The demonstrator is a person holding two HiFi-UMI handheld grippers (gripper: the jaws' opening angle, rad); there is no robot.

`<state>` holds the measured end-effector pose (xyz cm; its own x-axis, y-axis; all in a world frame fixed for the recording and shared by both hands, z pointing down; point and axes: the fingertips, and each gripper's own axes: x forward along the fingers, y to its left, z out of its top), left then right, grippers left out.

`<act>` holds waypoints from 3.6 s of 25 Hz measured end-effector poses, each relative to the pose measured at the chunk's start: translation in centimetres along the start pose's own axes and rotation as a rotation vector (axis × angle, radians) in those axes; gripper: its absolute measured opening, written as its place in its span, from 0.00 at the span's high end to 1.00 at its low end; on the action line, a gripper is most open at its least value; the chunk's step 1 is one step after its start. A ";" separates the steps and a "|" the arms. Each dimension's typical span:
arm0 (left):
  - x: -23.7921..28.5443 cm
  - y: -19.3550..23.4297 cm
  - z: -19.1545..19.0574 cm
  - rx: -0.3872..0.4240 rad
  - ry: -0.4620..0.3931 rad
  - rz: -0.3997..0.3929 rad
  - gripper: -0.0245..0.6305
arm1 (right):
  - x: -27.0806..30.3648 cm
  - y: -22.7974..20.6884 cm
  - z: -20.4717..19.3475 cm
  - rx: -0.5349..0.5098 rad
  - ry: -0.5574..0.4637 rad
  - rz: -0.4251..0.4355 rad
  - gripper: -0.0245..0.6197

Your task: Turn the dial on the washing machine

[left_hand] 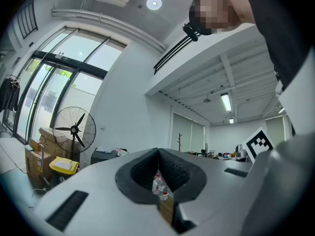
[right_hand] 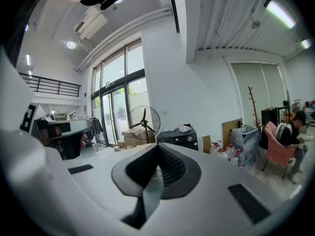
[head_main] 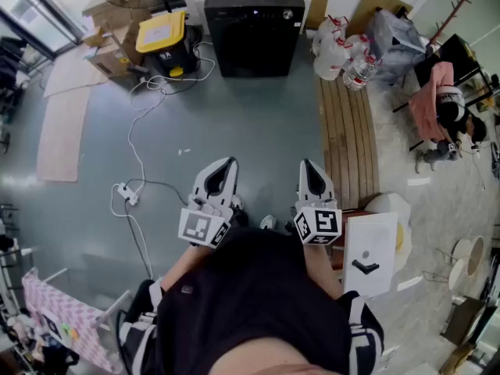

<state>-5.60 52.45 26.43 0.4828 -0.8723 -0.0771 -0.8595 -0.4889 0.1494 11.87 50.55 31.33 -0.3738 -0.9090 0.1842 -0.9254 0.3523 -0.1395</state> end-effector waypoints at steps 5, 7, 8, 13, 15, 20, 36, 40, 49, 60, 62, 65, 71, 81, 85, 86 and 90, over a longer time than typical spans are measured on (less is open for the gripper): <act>-0.2 -0.2 -0.4 -0.006 0.002 0.004 0.93 | -0.2 -0.2 -0.4 0.003 -0.002 0.002 0.92; -0.3 -0.3 -0.5 -0.005 0.002 0.005 0.93 | -0.3 -0.2 -0.4 0.003 -0.004 0.002 0.92; -0.3 -0.3 -0.5 -0.006 0.003 0.006 0.93 | -0.3 -0.2 -0.4 0.004 -0.004 0.003 0.92; -0.1 0.1 -0.3 -0.014 0.007 0.007 0.93 | 0.1 -0.2 0.0 0.003 0.000 0.000 0.92; 0.1 0.4 -0.1 -0.010 0.002 0.009 0.93 | 0.2 0.1 0.7 0.003 -0.026 0.001 0.92; 0.4 1.9 -0.3 -0.013 -0.002 0.014 0.93 | 1.2 0.8 2.1 0.003 -0.117 0.017 0.78; 3.7 12.2 -1.1 -0.041 0.024 -0.032 0.93 | 12.4 3.4 -0.5 -0.004 -0.011 -0.063 0.62; 5.6 14.9 -1.8 -0.051 0.027 -0.040 0.93 | 15.7 3.1 -1.1 -0.013 0.001 -0.082 0.62; 17.8 19.8 -3.7 -0.041 0.042 -0.030 0.93 | 28.7 -4.3 -0.5 -0.030 0.017 -0.074 0.62; 43.1 25.5 -2.4 -0.022 0.023 0.023 0.93 | 54.1 -20.1 5.5 -0.105 0.030 -0.008 0.62; 46.9 26.8 -2.6 -0.025 0.023 0.027 0.93 | 58.8 -22.4 6.1 -0.118 0.030 0.000 0.61; 51.3 28.7 -3.4 -0.033 0.038 0.021 0.93 | 65.0 -25.3 5.7 -0.123 0.050 -0.008 0.58; 60.8 35.4 -5.6 -0.038 0.051 -0.015 0.93 | 78.7 -30.7 2.1 -0.131 0.104 -0.021 0.56; 73.1 43.0 -13.9 -0.060 0.099 -0.070 0.93 | 96.5 -39.4 -11.8 -0.251 0.269 -0.094 0.48; 75.1 43.5 -16.3 -0.081 0.139 -0.073 0.93 | 99.9 -43.2 -14.9 -0.289 0.298 -0.146 0.47; 75.5 43.6 -16.9 -0.081 0.143 -0.073 0.93 | 100.6 -44.0 -15.5 -0.302 0.302 -0.149 0.47; 76.4 44.2 -19.1 -0.086 0.164 -0.063 0.93 | 103.0 -45.6 -17.0 -0.380 0.311 -0.136 0.47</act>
<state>-3.51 -35.74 45.93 0.5621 -0.8239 0.0715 -0.8125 -0.5341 0.2335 14.47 -55.39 73.20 -0.1956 -0.8633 0.4653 -0.9027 0.3439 0.2586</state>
